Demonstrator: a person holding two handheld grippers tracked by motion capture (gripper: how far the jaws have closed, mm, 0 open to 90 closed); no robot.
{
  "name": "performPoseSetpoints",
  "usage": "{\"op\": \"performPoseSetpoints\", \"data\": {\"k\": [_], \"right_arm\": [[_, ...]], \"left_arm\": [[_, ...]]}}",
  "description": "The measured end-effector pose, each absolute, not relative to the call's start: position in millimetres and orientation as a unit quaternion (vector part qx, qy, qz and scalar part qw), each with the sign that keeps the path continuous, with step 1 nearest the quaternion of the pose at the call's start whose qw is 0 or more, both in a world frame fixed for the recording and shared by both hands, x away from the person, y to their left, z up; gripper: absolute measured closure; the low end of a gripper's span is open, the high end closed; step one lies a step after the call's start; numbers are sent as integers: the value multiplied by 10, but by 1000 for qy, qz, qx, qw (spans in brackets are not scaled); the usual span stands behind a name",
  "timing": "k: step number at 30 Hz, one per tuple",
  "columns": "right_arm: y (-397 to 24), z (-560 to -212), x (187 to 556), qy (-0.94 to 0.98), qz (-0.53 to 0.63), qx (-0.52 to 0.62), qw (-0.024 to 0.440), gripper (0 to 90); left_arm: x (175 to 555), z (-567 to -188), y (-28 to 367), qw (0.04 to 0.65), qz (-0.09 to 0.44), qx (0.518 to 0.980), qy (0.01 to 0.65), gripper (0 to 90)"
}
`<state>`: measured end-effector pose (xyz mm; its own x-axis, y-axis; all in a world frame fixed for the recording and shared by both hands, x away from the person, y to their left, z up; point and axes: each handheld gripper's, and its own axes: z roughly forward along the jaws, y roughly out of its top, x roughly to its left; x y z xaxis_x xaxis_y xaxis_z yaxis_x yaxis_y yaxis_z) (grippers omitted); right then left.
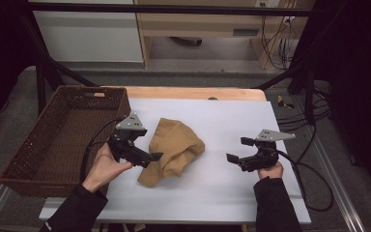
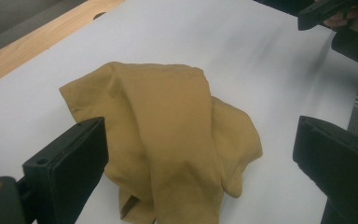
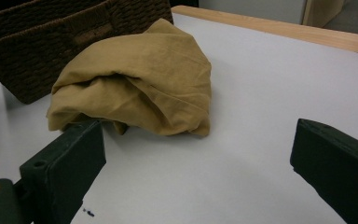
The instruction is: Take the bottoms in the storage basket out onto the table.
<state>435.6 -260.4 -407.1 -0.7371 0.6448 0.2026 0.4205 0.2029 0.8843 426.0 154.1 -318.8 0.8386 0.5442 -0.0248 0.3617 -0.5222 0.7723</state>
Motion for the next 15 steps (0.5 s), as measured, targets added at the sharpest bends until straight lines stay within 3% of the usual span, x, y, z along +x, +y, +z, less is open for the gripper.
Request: {"op": "performPoseSetpoints", "data": {"k": [15], "right_arm": [[-2605,-4071,4356,769,527,347,106,38]], "left_arm": [[4253,-3212,1895,418,129,853,286,31]]}}
